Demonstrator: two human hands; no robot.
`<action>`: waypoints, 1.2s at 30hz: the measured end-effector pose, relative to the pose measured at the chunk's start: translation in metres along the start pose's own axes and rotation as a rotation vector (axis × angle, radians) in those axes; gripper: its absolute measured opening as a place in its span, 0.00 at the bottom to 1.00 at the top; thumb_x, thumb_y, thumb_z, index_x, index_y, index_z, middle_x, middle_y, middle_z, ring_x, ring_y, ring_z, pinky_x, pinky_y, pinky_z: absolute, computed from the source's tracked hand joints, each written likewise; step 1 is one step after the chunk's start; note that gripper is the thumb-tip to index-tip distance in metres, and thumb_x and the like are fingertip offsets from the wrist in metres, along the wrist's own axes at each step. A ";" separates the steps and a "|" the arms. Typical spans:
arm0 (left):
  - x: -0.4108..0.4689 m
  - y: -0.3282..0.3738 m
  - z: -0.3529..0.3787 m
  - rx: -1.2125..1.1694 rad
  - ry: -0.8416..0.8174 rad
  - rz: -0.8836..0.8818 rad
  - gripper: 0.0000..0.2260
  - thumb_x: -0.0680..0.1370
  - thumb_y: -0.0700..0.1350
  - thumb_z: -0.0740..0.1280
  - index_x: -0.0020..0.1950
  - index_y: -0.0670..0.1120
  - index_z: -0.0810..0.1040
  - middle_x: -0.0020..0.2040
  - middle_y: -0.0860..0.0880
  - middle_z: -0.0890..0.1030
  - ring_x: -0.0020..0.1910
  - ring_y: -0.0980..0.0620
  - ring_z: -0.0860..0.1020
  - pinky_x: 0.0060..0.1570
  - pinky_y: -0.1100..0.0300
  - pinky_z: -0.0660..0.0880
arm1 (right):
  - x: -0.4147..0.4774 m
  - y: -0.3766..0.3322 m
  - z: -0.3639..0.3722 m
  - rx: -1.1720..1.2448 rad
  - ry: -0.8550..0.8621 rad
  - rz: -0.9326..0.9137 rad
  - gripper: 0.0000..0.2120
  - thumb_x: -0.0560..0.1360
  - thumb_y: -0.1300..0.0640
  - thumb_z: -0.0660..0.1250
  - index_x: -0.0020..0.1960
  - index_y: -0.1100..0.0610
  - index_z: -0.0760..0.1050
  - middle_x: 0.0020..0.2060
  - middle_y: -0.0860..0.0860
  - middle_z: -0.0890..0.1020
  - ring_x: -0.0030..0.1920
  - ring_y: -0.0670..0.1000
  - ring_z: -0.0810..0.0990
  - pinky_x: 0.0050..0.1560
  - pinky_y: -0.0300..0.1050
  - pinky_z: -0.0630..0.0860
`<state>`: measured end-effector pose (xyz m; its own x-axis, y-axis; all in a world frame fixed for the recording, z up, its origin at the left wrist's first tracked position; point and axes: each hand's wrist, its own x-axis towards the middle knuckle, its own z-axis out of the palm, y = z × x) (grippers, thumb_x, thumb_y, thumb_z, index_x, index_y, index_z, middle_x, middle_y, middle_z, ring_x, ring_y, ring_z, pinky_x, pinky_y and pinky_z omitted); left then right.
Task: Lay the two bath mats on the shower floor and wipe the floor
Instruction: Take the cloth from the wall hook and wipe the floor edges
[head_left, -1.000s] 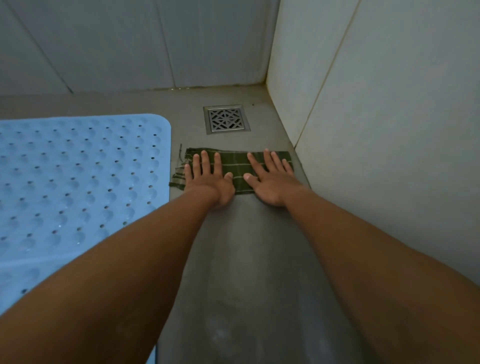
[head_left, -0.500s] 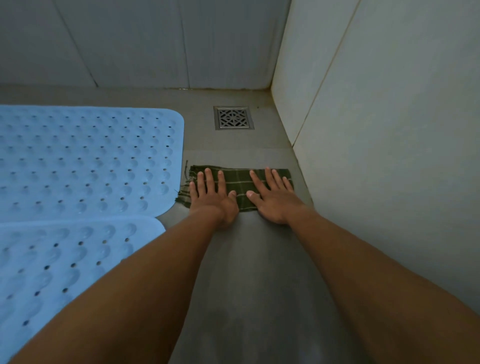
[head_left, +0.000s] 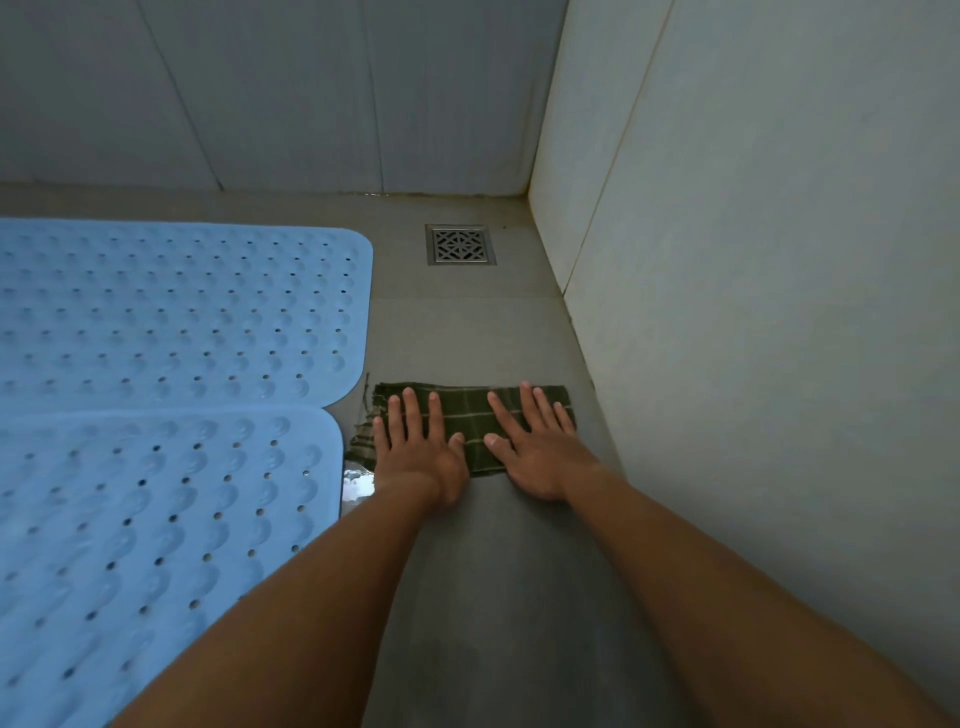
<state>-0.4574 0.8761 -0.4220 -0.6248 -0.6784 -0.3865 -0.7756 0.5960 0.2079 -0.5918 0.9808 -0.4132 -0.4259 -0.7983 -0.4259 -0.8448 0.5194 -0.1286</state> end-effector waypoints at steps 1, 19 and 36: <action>-0.006 -0.001 0.002 -0.001 -0.001 -0.003 0.30 0.83 0.59 0.42 0.80 0.48 0.34 0.79 0.43 0.32 0.78 0.43 0.31 0.76 0.43 0.34 | -0.004 -0.002 0.002 -0.004 -0.001 0.000 0.29 0.82 0.37 0.39 0.79 0.42 0.32 0.78 0.56 0.32 0.78 0.54 0.31 0.75 0.54 0.32; -0.079 -0.018 0.023 -0.012 0.016 -0.016 0.30 0.83 0.58 0.42 0.80 0.46 0.34 0.79 0.40 0.33 0.78 0.41 0.32 0.76 0.42 0.35 | -0.064 -0.031 0.026 -0.026 -0.073 -0.003 0.28 0.83 0.37 0.40 0.78 0.39 0.31 0.77 0.56 0.30 0.77 0.54 0.28 0.76 0.55 0.32; -0.079 -0.019 0.035 -0.021 0.073 -0.040 0.30 0.83 0.57 0.43 0.80 0.47 0.35 0.79 0.40 0.34 0.77 0.39 0.32 0.75 0.42 0.33 | -0.064 -0.045 0.043 0.010 0.019 0.082 0.29 0.83 0.40 0.43 0.78 0.39 0.31 0.78 0.57 0.32 0.77 0.55 0.30 0.76 0.56 0.31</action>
<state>-0.3905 0.9333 -0.4273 -0.5972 -0.7316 -0.3288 -0.8016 0.5587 0.2128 -0.5127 1.0217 -0.4183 -0.4999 -0.7584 -0.4182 -0.8036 0.5863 -0.1026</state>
